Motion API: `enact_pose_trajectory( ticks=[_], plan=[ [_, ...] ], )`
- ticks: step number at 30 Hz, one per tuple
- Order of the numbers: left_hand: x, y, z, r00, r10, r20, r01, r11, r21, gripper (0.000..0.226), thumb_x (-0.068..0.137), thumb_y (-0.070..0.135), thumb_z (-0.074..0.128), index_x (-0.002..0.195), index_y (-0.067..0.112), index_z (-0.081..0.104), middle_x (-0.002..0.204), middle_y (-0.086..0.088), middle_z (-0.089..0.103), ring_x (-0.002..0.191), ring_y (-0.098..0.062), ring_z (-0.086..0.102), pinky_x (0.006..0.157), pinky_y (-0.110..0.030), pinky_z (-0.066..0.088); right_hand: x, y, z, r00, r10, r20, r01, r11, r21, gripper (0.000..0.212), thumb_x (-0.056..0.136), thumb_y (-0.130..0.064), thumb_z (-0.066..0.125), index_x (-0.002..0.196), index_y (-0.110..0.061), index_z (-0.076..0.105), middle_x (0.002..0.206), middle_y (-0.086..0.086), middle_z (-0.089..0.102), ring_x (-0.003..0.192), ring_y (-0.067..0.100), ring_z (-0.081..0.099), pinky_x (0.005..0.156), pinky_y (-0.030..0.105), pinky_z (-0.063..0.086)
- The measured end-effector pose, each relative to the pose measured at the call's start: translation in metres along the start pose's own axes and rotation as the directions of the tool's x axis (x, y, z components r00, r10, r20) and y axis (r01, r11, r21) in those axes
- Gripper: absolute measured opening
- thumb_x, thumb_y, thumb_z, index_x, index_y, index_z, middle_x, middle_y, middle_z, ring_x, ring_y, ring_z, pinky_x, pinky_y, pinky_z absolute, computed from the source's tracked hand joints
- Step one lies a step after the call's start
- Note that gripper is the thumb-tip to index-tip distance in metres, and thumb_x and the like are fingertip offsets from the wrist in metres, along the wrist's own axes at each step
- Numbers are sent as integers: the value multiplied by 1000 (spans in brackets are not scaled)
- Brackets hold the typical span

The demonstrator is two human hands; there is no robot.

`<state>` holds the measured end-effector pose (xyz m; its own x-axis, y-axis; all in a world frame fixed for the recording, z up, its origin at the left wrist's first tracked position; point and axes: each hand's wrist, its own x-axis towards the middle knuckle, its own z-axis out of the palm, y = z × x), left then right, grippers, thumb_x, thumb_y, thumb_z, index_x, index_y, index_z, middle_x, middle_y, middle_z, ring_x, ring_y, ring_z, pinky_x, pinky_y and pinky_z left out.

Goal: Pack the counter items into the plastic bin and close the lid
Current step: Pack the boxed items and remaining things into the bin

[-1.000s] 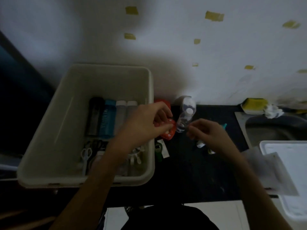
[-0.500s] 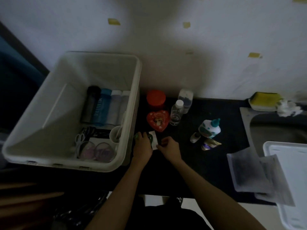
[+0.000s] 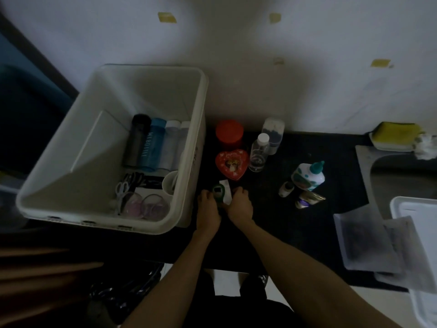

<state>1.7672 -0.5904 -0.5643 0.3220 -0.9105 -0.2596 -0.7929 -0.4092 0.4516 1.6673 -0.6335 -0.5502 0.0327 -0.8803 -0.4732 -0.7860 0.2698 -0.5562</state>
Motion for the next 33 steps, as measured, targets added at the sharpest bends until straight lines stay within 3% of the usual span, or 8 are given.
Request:
enact_pose_trajectory(
  ticks=[5,10,14,17,20,26,33],
  plan=[
    [10,-4,-1,996,-86,14,87,990,-109,14,82,2,55,94,7,60,102,-12,60,96,-33,59,78,-48,53,4,2,-2,998,37,47,-34,997,-71,63,76,-38,79,121,-7,47,124,13,50,107,26,60,78,33,51],
    [13,3,-8,992,-122,34,124,990,-73,26,88,6,58,113,10,59,118,-10,56,112,-30,51,93,-44,48,3,3,-3,998,18,59,-13,996,-86,54,84,-25,73,126,-6,44,130,15,48,111,29,58,84,37,52],
    [14,5,0,983,-162,82,173,973,-150,33,85,9,62,118,6,58,120,-14,55,109,-32,56,93,-45,49,1,12,-9,998,41,55,-37,997,-71,58,79,-30,78,123,-8,45,128,14,48,109,29,58,85,39,53],
    [15,6,2,973,-196,125,222,940,-258,25,86,9,64,110,3,60,117,-13,49,96,-30,60,88,-41,52,1,22,-19,994,66,85,-60,996,-63,50,82,-31,75,118,-7,50,127,14,46,108,31,58,85,38,51],
    [18,0,9,964,-215,157,259,896,-360,15,81,9,69,91,13,60,108,-15,61,85,-27,65,78,-43,58,1,30,-25,993,75,87,-71,996,-45,36,83,-25,74,111,-11,56,125,12,47,102,28,60,86,37,51],
    [18,12,12,931,-268,246,360,776,-519,35,82,8,74,113,-3,62,106,-18,67,93,-29,68,75,-43,61,-2,34,-14,999,14,45,-15,999,32,40,82,-22,73,116,-11,55,118,10,59,105,25,61,88,38,53],
    [15,24,11,894,-324,309,448,642,-622,47,71,2,83,111,-4,58,104,-19,66,87,-31,68,68,-39,60,-4,36,-11,999,32,22,-34,992,122,26,89,-22,65,113,-11,65,110,6,69,99,19,66,85,32,54]
  ],
)
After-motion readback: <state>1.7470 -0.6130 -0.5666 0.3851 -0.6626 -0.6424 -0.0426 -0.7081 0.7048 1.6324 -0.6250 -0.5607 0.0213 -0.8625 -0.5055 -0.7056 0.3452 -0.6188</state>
